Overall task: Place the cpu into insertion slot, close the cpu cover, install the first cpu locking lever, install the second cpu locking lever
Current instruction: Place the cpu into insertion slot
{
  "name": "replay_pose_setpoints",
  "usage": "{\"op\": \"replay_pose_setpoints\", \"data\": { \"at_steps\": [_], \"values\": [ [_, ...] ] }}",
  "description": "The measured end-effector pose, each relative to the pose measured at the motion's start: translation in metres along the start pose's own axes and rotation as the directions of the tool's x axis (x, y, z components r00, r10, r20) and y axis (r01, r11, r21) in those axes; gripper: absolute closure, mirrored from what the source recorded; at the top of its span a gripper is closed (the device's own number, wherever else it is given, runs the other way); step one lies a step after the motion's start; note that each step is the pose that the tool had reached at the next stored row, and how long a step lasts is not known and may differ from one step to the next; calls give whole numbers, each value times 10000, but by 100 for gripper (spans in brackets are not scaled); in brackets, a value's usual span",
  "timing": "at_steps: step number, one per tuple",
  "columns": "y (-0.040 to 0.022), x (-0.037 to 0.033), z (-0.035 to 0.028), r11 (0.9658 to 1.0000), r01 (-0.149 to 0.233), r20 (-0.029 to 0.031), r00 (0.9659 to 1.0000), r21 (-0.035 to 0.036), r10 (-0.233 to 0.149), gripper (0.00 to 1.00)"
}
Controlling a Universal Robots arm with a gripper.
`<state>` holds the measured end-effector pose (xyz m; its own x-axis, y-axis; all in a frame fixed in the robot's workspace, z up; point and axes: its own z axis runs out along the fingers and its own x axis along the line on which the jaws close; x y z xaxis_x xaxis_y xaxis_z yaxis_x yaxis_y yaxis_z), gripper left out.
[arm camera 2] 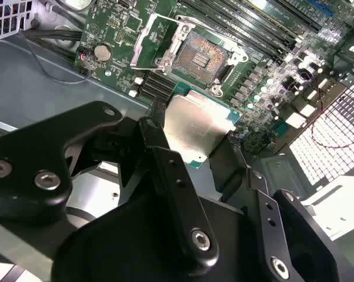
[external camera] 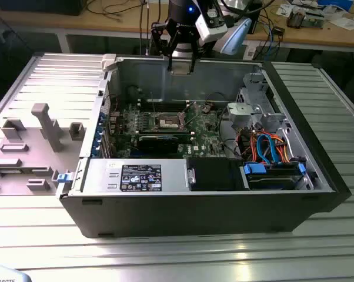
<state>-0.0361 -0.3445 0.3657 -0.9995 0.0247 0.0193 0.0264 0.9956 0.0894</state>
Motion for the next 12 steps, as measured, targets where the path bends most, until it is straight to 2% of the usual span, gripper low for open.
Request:
{"op": "replay_pose_setpoints", "data": {
  "at_steps": [12],
  "values": [
    [0,7,0,10000,-1,0,10000,0,1,46]
  ]
}}
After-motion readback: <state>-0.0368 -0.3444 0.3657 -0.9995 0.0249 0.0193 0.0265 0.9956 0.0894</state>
